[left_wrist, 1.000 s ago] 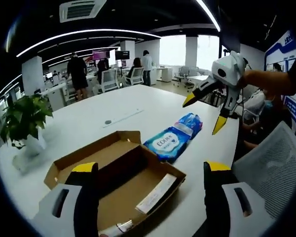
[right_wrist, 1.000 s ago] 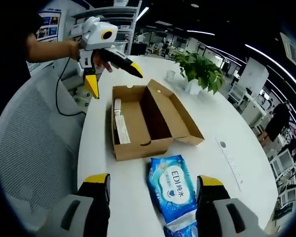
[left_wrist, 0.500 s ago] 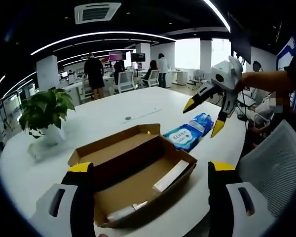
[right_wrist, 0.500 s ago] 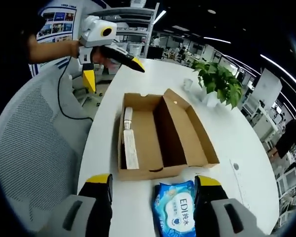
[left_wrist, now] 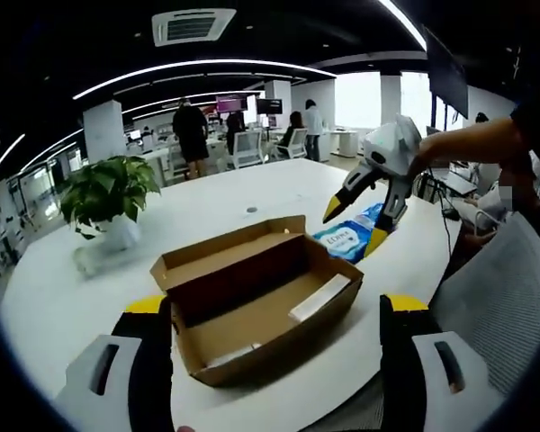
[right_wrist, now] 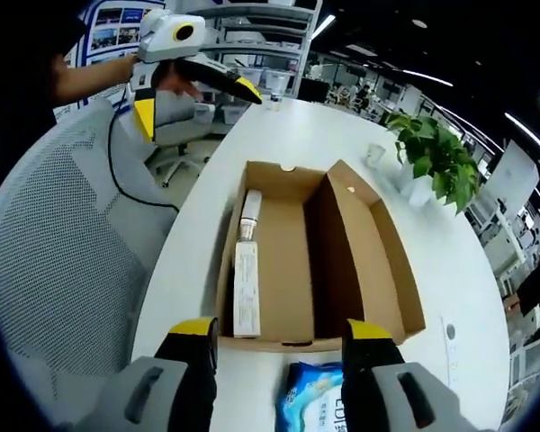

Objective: Operate the shoe box by opening the lid, removing the specified soft item, and placing it in the target area until the item is outside and the box remains undamaged.

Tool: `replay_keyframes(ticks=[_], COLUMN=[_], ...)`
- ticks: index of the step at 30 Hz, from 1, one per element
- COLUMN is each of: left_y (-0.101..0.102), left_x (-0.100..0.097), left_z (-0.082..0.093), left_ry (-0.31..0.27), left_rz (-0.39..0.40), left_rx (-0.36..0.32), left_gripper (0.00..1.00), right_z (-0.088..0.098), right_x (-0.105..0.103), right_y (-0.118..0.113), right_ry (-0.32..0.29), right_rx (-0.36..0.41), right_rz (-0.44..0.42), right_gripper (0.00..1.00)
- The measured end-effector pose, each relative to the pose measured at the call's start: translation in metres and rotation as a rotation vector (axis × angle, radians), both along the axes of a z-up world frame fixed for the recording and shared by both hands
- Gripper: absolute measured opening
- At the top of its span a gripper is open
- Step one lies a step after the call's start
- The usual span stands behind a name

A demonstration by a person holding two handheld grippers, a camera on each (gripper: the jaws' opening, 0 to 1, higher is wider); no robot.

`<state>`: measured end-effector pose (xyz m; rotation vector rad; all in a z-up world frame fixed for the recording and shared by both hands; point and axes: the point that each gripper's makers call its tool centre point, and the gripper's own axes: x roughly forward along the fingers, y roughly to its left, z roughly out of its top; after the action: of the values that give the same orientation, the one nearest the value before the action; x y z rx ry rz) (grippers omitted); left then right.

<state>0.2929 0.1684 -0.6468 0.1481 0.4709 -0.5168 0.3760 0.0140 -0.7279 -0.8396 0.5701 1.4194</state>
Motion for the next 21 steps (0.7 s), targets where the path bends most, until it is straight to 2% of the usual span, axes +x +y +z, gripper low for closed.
replay_keyframes(ticks=[6, 21], left_y=[0.011, 0.033], left_x=[-0.004, -0.004], left_z=[0.003, 0.008], left_ry=[-0.01, -0.032], left_rz=[0.031, 0.059], left_rx=[-0.009, -0.004], left_gripper=[1.0, 1.0], right_z=[-0.017, -0.046], right_x=[0.002, -0.004], right_y=[0.011, 0.036], right_ry=[-0.012, 0.045], right_rx=[-0.042, -0.08], right_rz=[0.041, 0.11], right_gripper=[0.48, 0.4])
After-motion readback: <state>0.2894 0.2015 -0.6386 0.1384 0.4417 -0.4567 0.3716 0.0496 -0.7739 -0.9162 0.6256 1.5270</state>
